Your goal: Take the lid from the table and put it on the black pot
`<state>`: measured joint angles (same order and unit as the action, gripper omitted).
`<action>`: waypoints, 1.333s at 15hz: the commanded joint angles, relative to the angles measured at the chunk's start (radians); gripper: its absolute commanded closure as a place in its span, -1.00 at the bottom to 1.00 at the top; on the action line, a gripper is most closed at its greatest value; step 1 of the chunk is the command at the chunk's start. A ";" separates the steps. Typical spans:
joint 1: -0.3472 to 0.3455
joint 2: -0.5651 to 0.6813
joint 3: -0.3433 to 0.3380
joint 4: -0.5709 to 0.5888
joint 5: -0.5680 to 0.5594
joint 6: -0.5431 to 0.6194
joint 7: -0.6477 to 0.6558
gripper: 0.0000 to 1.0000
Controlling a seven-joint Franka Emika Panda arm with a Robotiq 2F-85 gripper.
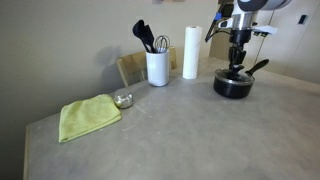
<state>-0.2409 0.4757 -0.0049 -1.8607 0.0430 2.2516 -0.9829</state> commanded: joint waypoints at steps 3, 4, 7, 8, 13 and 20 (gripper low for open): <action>-0.015 0.030 -0.007 0.047 -0.012 0.004 -0.033 0.72; -0.014 0.029 -0.010 0.048 -0.018 0.000 -0.034 0.72; -0.009 0.027 -0.016 0.033 -0.038 0.008 -0.032 0.72; -0.008 0.028 -0.017 0.025 -0.046 0.017 -0.030 0.72; -0.002 0.027 -0.017 0.015 -0.084 0.014 -0.023 -0.32; 0.016 -0.023 -0.005 0.015 -0.090 -0.005 -0.012 -1.00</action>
<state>-0.2327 0.4958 -0.0131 -1.8359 -0.0360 2.2570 -0.9873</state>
